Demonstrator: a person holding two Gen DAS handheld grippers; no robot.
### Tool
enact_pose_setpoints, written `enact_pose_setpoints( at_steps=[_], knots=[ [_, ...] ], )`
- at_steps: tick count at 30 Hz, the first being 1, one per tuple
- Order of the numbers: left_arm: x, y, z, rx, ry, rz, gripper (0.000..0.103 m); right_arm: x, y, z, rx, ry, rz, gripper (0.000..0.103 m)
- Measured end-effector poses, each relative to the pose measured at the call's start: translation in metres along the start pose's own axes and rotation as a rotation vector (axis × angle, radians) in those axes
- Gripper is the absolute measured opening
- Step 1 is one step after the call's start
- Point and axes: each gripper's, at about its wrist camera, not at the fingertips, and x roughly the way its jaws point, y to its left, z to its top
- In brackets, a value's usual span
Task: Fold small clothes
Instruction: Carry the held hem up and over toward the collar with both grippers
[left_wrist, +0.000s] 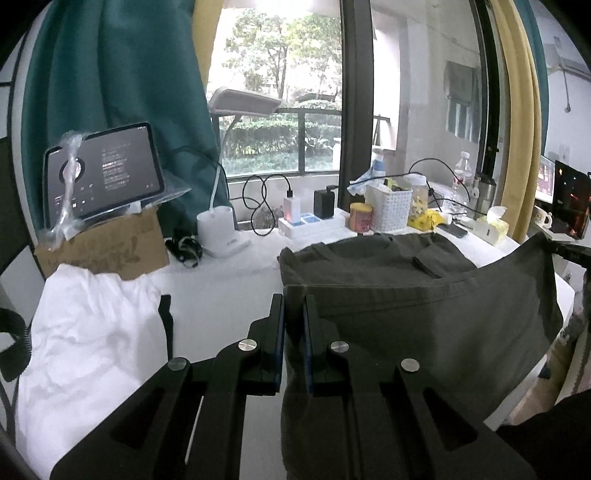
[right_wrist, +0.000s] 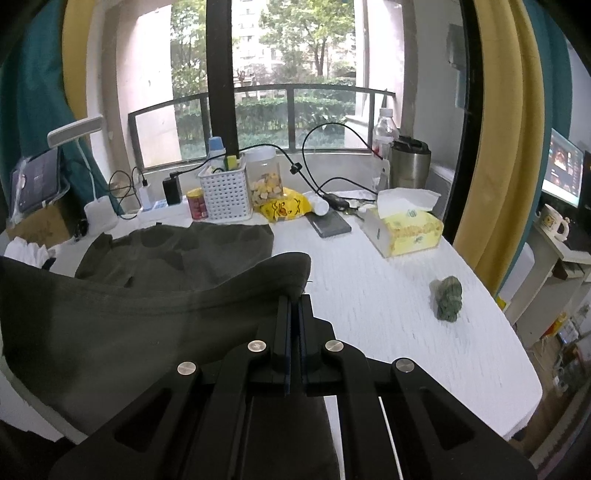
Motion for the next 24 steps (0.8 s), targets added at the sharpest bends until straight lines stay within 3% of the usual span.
enact_pose_setpoints(
  at_steps=[16, 24],
  knots=[
    [0.034, 0.010, 0.028, -0.002, -0.005, 0.022, 0.007, 0.040, 0.001, 0.034, 0.000, -0.003, 0.013, 0.004],
    [0.052, 0.017, 0.044, -0.027, -0.043, 0.040, 0.007, 0.063, 0.006, 0.049, -0.003, -0.010, 0.029, 0.004]
  ],
)
